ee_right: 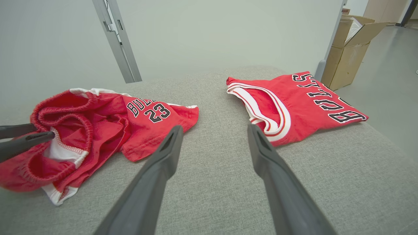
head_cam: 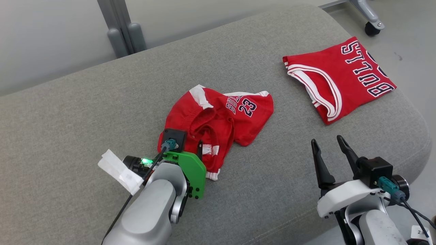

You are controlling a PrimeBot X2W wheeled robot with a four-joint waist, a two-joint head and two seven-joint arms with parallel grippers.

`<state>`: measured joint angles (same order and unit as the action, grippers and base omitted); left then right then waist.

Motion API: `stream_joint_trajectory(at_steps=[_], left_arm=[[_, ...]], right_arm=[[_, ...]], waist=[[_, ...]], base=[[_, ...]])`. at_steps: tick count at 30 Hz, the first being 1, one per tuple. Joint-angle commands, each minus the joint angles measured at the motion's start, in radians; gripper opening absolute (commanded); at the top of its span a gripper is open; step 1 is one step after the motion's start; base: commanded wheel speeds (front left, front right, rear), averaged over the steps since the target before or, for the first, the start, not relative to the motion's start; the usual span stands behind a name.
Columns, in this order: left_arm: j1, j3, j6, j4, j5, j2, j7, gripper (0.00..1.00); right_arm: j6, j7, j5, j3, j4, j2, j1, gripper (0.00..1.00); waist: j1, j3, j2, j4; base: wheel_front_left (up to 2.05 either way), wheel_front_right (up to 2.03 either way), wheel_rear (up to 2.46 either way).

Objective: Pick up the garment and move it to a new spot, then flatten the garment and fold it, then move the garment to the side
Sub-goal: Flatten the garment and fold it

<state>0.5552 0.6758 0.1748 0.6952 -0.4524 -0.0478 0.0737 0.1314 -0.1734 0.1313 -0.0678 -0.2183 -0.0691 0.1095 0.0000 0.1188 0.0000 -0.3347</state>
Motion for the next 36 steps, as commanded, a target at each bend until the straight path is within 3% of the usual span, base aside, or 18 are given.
stream_joint_trajectory(at_steps=[1,2,3,4,14,21,22,23,31,36], left_arm=[[0.021,0.002,-0.004,0.016,-0.011,-0.006,0.003,1.0],[0.026,0.005,-0.008,0.027,-0.013,-0.005,0.002,1.0],[0.029,0.007,-0.011,0.037,-0.016,-0.006,0.004,0.44],[0.033,0.008,-0.016,0.047,-0.016,-0.006,0.003,0.0],[0.053,-0.099,-0.054,0.045,-0.127,-0.01,-0.097,0.0],[-0.006,-0.227,-0.052,0.027,-0.229,-0.07,-0.166,0.0],[-0.012,-0.238,-0.054,0.032,-0.239,-0.079,-0.168,0.44],[-0.016,-0.246,-0.054,0.037,-0.248,-0.086,-0.17,1.0],[-0.043,-0.282,-0.057,0.036,-0.267,-0.126,-0.213,1.0],[-0.041,-0.244,-0.108,-0.086,-0.258,-0.13,-0.191,1.0]], right_arm=[[-0.002,-0.006,0.009,-0.001,0.0,0.0,0.015,1.0],[-0.002,-0.007,0.01,-0.001,0.0,0.001,0.015,1.0],[-0.002,-0.008,0.011,-0.002,-0.001,0.001,0.016,1.0],[-0.002,-0.009,0.011,-0.003,-0.001,0.002,0.017,1.0],[-0.002,-0.013,0.002,0.023,0.005,0.007,0.007,1.0],[-0.002,-0.005,-0.001,0.022,0.012,0.008,0.009,1.0],[-0.002,-0.004,0.0,0.02,0.013,0.008,0.01,1.0],[-0.002,-0.003,-0.001,0.019,0.014,0.008,0.011,1.0],[-0.002,-0.001,0.004,0.025,0.016,0.003,0.009,1.0],[-0.002,0.004,-0.003,0.032,0.02,0.004,-0.004,1.0]], waist=[[0.0,0.002,0.0,0.001],[0.0,0.003,0.0,0.001],[0.0,0.005,0.0,0.001],[0.0,0.007,0.0,0.0],[0.0,0.018,0.0,0.031],[0.0,0.016,0.0,0.066],[0.0,0.016,0.0,0.071],[0.0,0.015,0.0,0.074],[0.0,0.011,0.0,0.097],[0.0,0.002,0.0,0.112]], base=[[0.0,0.0,0.0],[0.0,0.0,0.0],[0.0,0.0,0.0],[0.0,0.0,0.0],[0.0,0.0,0.0],[0.0,0.0,0.0],[0.0,0.0,0.0],[0.0,0.0,0.0],[0.0,0.0,0.0],[0.0,0.0,0.0]])
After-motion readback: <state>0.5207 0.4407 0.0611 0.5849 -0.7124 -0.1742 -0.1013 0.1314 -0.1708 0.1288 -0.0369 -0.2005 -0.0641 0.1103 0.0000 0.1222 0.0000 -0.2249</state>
